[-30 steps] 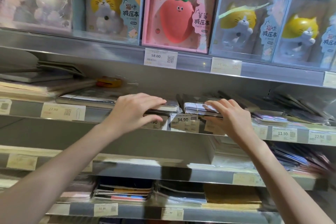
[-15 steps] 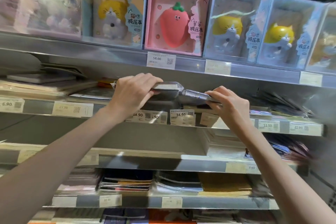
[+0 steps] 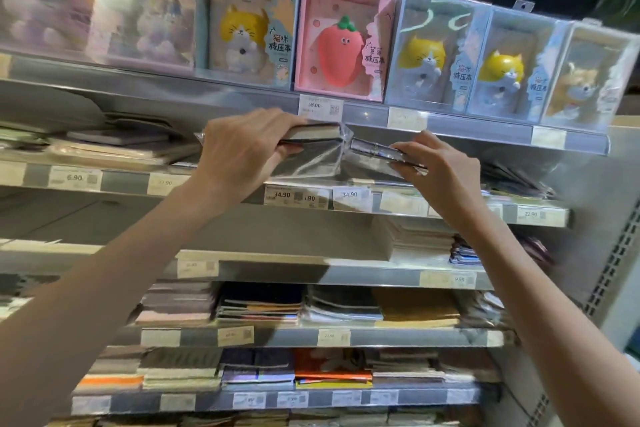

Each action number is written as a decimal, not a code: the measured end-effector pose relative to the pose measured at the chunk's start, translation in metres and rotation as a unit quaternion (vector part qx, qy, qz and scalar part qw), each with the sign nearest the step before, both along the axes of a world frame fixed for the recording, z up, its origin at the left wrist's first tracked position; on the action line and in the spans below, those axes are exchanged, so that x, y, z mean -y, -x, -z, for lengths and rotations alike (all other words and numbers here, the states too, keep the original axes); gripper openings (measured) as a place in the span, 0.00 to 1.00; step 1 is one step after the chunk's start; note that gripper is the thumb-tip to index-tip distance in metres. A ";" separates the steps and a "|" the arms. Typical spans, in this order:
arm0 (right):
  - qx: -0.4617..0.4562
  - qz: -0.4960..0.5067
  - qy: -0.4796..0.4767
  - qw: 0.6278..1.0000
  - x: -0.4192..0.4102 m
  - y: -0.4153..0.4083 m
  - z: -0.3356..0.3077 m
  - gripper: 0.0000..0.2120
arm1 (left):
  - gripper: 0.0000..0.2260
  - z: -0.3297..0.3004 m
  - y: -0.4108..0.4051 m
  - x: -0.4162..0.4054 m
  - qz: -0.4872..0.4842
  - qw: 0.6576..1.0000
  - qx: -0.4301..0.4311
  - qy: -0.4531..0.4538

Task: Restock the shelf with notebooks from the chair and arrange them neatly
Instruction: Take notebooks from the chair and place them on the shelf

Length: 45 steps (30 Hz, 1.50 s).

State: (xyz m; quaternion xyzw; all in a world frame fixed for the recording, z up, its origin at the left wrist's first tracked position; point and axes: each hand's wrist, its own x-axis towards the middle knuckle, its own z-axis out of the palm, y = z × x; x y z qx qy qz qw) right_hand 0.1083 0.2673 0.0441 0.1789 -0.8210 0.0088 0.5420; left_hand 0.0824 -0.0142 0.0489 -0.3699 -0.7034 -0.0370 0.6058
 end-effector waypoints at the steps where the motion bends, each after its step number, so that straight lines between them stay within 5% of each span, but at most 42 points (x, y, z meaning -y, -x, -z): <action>1: 0.003 0.000 -0.005 1.000 0.004 -0.006 0.003 0.11 | 0.14 0.005 -0.004 0.003 0.004 1.000 0.004 -0.002; 10: 0.112 0.017 -0.015 0.993 0.030 -0.052 0.069 0.10 | 0.14 0.080 -0.031 0.026 0.046 0.994 0.095 0.009; 20: 0.331 0.033 0.008 0.943 0.056 -0.060 0.235 0.11 | 0.12 0.266 -0.043 0.038 0.006 0.957 0.288 0.037; 36: 0.605 0.054 0.029 0.794 0.034 -0.083 0.486 0.08 | 0.15 0.548 -0.087 0.018 -0.078 0.830 0.551 0.011; 45: 0.624 0.034 -0.006 0.781 0.019 -0.096 0.547 0.07 | 0.14 0.626 -0.131 0.013 -0.123 0.799 0.588 0.027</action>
